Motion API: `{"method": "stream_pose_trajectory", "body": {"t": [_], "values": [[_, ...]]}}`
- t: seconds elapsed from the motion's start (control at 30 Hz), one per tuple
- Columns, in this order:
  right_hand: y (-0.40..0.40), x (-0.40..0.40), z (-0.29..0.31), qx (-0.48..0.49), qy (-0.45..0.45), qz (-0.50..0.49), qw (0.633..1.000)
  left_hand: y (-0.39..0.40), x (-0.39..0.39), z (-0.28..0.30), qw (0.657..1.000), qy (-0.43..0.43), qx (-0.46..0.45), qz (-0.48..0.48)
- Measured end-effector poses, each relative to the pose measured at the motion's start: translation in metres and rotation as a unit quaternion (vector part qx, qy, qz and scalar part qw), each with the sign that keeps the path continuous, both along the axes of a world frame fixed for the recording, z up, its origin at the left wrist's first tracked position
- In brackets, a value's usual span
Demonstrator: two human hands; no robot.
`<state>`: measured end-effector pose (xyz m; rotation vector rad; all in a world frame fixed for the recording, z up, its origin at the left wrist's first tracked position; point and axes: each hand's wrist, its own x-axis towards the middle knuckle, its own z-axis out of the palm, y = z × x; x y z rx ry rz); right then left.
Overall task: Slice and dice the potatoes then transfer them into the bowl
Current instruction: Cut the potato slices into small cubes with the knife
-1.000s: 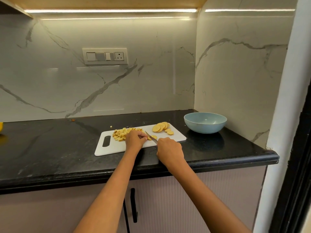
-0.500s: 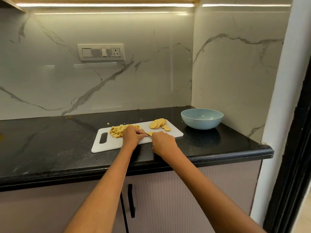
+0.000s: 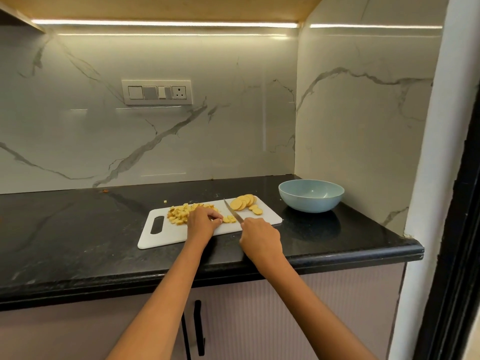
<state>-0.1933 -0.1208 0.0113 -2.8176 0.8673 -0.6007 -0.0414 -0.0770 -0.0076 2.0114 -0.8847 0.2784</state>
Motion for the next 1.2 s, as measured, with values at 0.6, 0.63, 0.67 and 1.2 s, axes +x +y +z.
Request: {"method": "stream_pose_trajectory", "body": {"t": [0.6, 0.63, 0.67, 1.2], "values": [[-0.037, 0.027, 0.002, 0.024, -0.101, -0.025, 0.994, -0.009, 0.011, 0.029, 0.938, -0.104, 0.292, -0.153], [-0.036, 0.026, 0.003, 0.022, -0.097, -0.025, 0.995, -0.007, 0.01, 0.029, 0.939, -0.103, 0.293, -0.147], [-0.036, 0.025, 0.002, 0.017, -0.091, -0.024, 0.995, -0.006, 0.009, 0.029, 0.94, -0.104, 0.294, -0.139], [-0.009, -0.001, 0.008, -0.077, 0.066, 0.013, 0.995, 0.014, -0.01, 0.006, 0.995, 0.074, -0.029, -0.062]]}}
